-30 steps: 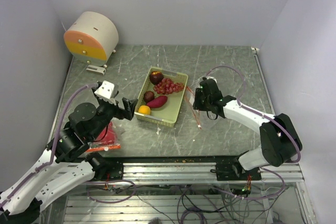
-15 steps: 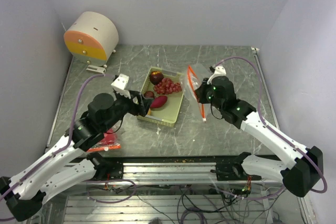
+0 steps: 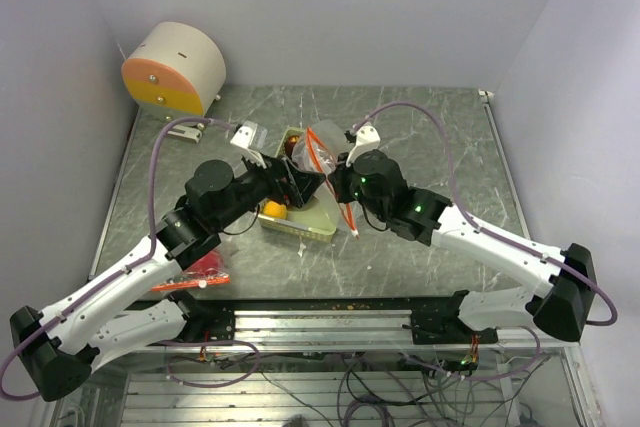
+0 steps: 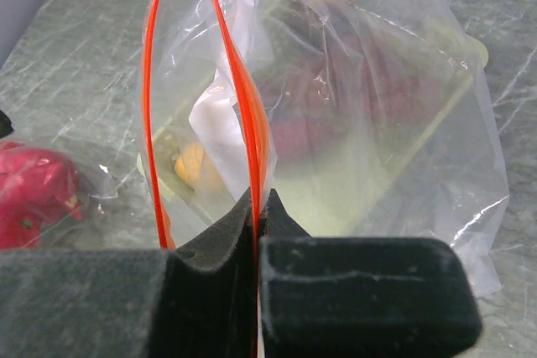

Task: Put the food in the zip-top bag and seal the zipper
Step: Pick up the zipper food storage bag at the center of the board, then open the zipper of the food storage bag at the center of the board.

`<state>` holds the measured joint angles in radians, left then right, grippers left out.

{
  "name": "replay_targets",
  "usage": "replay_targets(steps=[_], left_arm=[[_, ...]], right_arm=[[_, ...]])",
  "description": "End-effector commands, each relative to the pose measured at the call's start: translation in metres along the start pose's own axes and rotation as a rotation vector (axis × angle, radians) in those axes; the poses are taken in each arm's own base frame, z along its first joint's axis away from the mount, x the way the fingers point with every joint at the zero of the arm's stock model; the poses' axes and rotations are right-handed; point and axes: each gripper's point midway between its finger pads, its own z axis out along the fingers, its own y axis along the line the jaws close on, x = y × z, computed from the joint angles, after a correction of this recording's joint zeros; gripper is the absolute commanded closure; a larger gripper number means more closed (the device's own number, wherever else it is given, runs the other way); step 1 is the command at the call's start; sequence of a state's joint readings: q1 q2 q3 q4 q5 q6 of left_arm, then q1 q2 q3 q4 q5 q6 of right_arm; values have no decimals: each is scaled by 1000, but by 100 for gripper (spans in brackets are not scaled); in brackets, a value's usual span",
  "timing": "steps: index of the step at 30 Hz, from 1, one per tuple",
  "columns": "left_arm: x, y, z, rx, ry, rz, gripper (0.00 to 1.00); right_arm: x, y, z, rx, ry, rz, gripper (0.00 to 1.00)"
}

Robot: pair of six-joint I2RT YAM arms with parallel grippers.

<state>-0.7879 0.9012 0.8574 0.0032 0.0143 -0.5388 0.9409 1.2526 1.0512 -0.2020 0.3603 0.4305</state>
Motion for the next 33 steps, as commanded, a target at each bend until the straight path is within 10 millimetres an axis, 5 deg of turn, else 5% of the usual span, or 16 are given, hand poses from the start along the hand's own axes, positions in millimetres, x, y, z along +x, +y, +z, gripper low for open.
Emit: replay_targets(steps=[1, 5, 19, 33], left_arm=[[-30, -21, -2, 72, -99, -57, 1], [-17, -12, 4, 39, -61, -66, 2], [20, 15, 13, -51, 35, -69, 31], [44, 47, 15, -166, 46, -56, 33]], right_arm=[[-19, 7, -2, 13, -70, -8, 100], [-22, 11, -5, 16, -86, -21, 100], [-32, 27, -18, 23, -154, -60, 100], [-40, 39, -45, 5, -232, -90, 100]])
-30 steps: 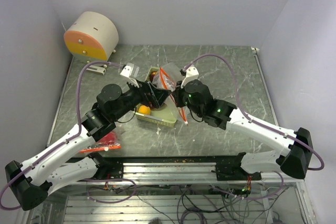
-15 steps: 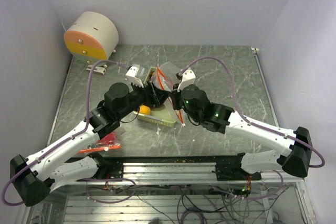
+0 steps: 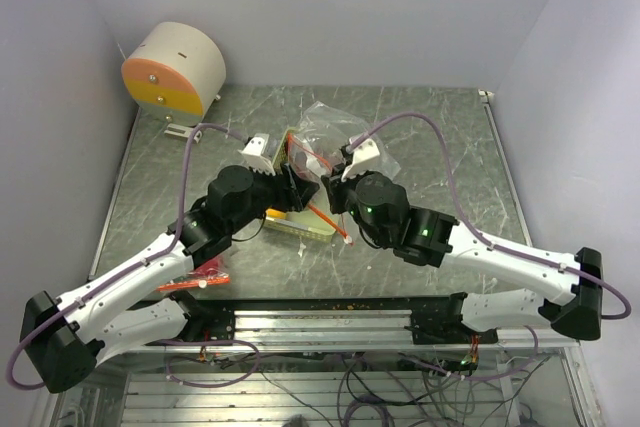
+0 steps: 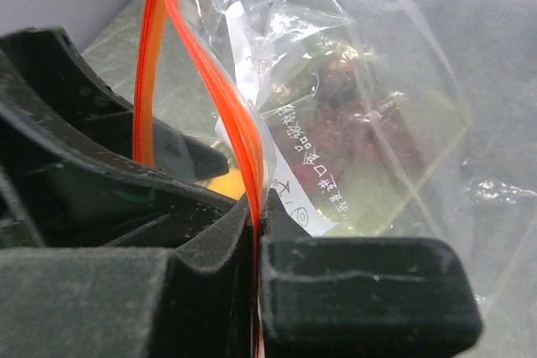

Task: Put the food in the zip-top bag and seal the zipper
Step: Open the zipper of the food storage bag at the center of the board.

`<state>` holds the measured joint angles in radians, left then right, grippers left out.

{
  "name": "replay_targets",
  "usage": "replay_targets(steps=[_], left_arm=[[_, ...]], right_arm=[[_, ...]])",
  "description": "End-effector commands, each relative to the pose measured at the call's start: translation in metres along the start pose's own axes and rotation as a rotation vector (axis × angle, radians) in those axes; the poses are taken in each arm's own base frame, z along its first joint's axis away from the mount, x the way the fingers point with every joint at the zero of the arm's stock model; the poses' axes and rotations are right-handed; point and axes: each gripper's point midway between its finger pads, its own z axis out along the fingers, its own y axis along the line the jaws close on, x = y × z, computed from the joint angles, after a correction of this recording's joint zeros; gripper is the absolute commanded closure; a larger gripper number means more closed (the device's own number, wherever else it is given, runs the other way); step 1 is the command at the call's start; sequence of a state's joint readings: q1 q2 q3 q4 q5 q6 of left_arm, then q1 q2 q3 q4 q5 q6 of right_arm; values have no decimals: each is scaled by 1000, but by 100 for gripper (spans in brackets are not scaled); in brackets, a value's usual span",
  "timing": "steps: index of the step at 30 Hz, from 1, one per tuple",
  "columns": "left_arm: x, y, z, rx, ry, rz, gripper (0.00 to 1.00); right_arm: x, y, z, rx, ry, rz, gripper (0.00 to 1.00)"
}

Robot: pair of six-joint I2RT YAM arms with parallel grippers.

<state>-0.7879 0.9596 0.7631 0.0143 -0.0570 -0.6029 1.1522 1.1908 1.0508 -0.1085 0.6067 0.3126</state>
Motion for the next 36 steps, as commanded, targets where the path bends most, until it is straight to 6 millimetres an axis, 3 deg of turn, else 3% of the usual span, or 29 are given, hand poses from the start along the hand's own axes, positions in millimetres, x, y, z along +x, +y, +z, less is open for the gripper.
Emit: replay_targets(steps=[1, 6, 7, 9, 10, 18, 25, 28, 32, 35, 36], left_arm=[[-5, 8, 4, -33, -39, 0, 33], [-2, 12, 8, -43, -46, -8, 33], [-2, 13, 8, -46, -48, -5, 46], [-1, 17, 7, -61, -47, 9, 88], [-1, 19, 6, -74, -44, 18, 92], [-37, 55, -34, -309, -125, 162, 93], [-95, 94, -110, -688, -160, 341, 93], [-117, 101, -146, -790, -202, 391, 93], [-133, 114, -185, -944, -202, 463, 93], [-128, 123, -193, -1012, -144, 512, 93], [-125, 127, -193, -1035, -132, 511, 93]], right_arm=[[-14, -3, -7, 20, -61, 15, 100], [-19, -4, -12, 16, -89, 45, 100], [-21, -6, -14, 20, -95, 56, 100], [-24, -12, -17, 48, -107, 80, 100], [-26, -15, -18, 64, -116, 96, 100], [-17, -35, -26, 135, -128, 144, 100], [-7, -55, -22, 274, -142, 188, 100], [-5, -39, -9, 224, -143, 198, 100], [-4, 7, 25, 26, -132, 212, 100], [27, 32, 61, -65, -44, 212, 100], [27, 38, 72, -87, -31, 228, 100]])
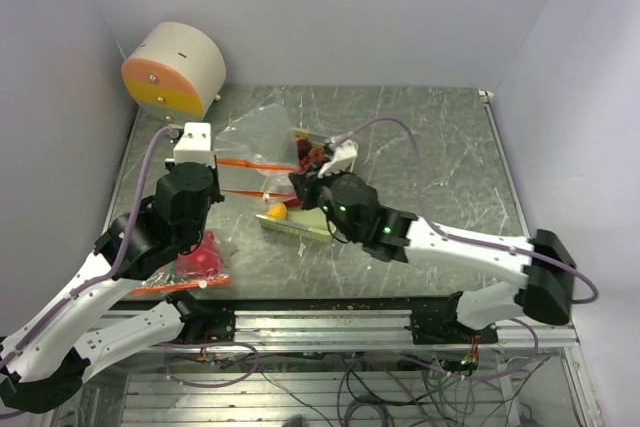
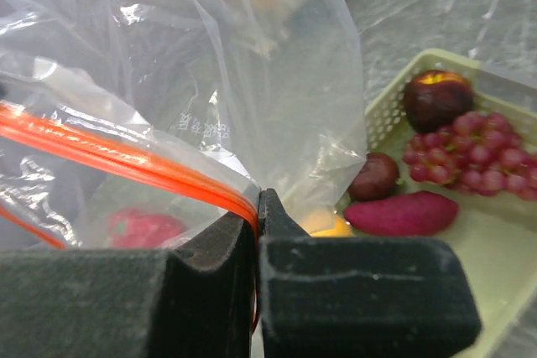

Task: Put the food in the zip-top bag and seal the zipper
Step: Open the zipper of the food storage bag at the center of the board, then move the bin to the center of the board.

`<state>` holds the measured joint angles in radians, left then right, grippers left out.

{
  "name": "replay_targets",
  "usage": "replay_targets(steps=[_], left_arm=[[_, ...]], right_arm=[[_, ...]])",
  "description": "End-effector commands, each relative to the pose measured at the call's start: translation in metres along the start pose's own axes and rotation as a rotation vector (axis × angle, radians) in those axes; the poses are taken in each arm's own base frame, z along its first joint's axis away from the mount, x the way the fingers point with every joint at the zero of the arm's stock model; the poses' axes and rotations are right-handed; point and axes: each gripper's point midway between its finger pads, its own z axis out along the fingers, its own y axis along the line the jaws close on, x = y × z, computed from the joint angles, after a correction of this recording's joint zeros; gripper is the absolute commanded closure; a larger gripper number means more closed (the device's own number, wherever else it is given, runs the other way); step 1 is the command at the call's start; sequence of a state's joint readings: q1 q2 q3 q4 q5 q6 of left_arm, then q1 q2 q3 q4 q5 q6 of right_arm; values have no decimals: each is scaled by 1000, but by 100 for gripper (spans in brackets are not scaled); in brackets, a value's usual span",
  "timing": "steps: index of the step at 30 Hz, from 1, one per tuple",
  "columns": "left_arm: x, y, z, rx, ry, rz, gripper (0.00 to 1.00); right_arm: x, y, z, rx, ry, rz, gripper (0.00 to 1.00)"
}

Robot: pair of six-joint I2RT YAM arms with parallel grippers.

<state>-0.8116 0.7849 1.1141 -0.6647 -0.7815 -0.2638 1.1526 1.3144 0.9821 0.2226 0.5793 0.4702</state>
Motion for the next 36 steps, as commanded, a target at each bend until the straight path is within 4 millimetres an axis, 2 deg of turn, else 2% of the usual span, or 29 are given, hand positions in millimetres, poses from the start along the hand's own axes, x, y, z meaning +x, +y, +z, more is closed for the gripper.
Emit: replay_targets(steps=[1, 4, 6, 10, 13, 14, 16, 19, 20, 22, 25, 28, 31, 34, 36], left_arm=[[4, 69, -14, -320, 42, 164, 93], [15, 58, -2, -308, 75, 196, 93], [23, 47, 9, -294, 89, 212, 93], [42, 27, 30, -266, 118, 241, 93], [55, 18, 40, -262, 151, 264, 93], [58, 17, 42, -265, 156, 267, 93], [59, 16, 44, -267, 156, 269, 93], [55, 21, 41, -286, 141, 270, 93], [52, 25, 39, -299, 134, 271, 93], [45, 30, 34, -315, 121, 268, 93], [35, 41, 26, -347, 97, 267, 93], [24, 54, 18, -406, 80, 276, 93], [17, 65, 11, -469, 73, 289, 93], [16, 68, 10, -495, 80, 306, 93], [19, 64, 13, -481, 96, 314, 93]], right_arm=[[32, -3, 43, -27, 90, 11, 100], [47, 1, 55, -96, 131, 55, 100], [48, 11, 55, -162, 137, 53, 100], [42, 38, 51, -305, 164, -9, 65], [23, 56, 38, -406, 135, -12, 41], [16, 60, 33, -433, 116, -11, 37], [0, 68, 21, -485, 80, -5, 36], [-18, 66, 8, -491, 30, -1, 35], [-22, 59, 6, -457, 20, 4, 36], [-20, 31, 11, -313, 32, 24, 38], [4, -15, 25, -145, 131, 61, 41], [47, -51, 39, -27, 271, 53, 42], [95, -65, 51, 4, 406, 24, 42], [130, -71, 56, 9, 504, 6, 42], [145, -84, 52, 64, 546, -15, 42]])
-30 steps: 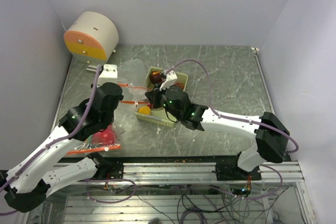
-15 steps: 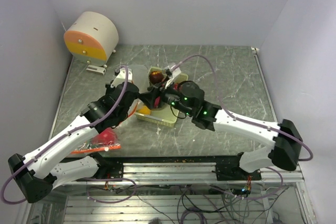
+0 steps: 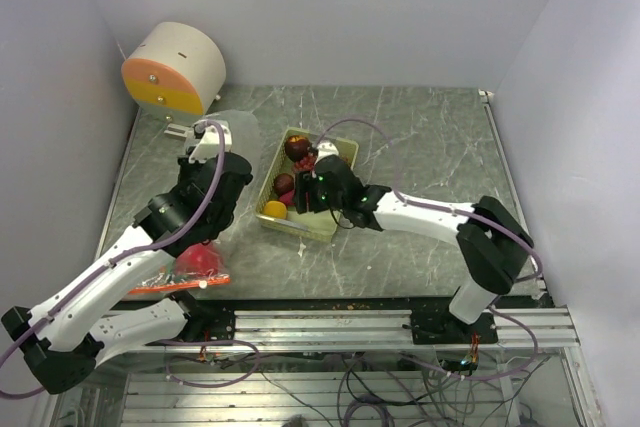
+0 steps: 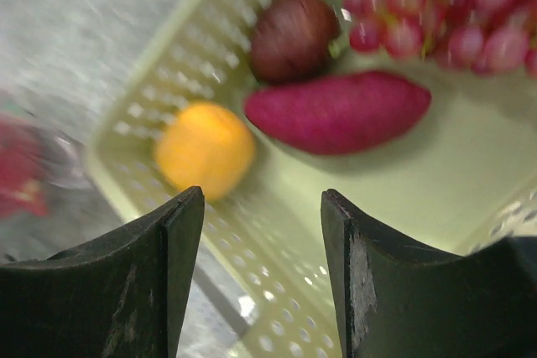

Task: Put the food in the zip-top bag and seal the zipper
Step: Move the bin to the center of the board.

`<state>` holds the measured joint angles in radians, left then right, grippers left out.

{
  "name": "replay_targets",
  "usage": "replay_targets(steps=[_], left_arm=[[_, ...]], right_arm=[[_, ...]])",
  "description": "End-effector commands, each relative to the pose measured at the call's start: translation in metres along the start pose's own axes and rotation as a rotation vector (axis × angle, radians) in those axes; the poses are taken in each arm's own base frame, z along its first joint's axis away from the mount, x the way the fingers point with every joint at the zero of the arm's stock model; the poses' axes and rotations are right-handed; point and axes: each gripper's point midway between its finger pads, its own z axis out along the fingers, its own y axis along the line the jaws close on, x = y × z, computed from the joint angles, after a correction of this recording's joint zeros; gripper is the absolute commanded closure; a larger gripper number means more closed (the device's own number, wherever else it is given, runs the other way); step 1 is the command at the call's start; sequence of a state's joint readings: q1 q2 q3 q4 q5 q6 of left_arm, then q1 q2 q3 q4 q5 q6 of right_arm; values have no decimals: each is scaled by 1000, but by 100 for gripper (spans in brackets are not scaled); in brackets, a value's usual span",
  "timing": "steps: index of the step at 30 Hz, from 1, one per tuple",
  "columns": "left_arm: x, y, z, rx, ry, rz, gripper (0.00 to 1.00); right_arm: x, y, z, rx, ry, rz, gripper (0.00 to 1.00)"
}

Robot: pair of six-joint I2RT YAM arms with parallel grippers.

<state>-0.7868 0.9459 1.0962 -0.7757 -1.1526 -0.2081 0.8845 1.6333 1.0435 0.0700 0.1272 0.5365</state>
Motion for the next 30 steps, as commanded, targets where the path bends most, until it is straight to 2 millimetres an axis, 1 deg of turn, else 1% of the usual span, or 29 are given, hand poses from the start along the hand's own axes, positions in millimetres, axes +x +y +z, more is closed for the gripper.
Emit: replay_targets(steps=[1, 3, 4, 6, 9, 12, 14, 17, 18, 19, 23, 24, 27, 30], left_arm=[[-2, 8, 1, -54, 14, 31, 93], [2, 2, 2, -40, 27, 37, 93], [4, 0, 3, -37, 33, 42, 93], [6, -5, 4, -27, 35, 42, 93], [7, -14, 5, 11, 33, 25, 93], [7, -15, 4, 29, 27, 12, 93], [8, -14, 4, 31, 27, 12, 93], [9, -11, 2, 33, 25, 6, 93], [10, -11, 2, 36, 24, 3, 93], [9, -10, 2, 39, 22, -1, 93], [9, -13, 2, 53, 18, -5, 93], [9, -14, 2, 57, 19, -5, 93], [10, -18, 2, 69, 25, -2, 93], [10, -20, 3, 74, 29, 0, 93]], right_arm=[[27, -19, -1, 85, 103, -8, 42], [34, -34, -10, 146, 106, -4, 41], [43, -46, -16, 187, 119, -2, 41], [52, -60, -27, 231, 133, 2, 39], [70, -83, -39, 299, 182, 3, 38], [83, -100, -48, 347, 217, 5, 37], [88, -110, -55, 379, 235, 5, 37], [85, -119, -62, 419, 229, 4, 36], [81, -118, -63, 413, 218, 7, 36], [77, -113, -61, 387, 205, 8, 35], [48, -77, -54, 219, 126, 40, 34], [41, -71, -51, 198, 109, 46, 34], [27, -63, -42, 175, 78, 49, 34], [26, -60, -26, 169, 91, 45, 34]])
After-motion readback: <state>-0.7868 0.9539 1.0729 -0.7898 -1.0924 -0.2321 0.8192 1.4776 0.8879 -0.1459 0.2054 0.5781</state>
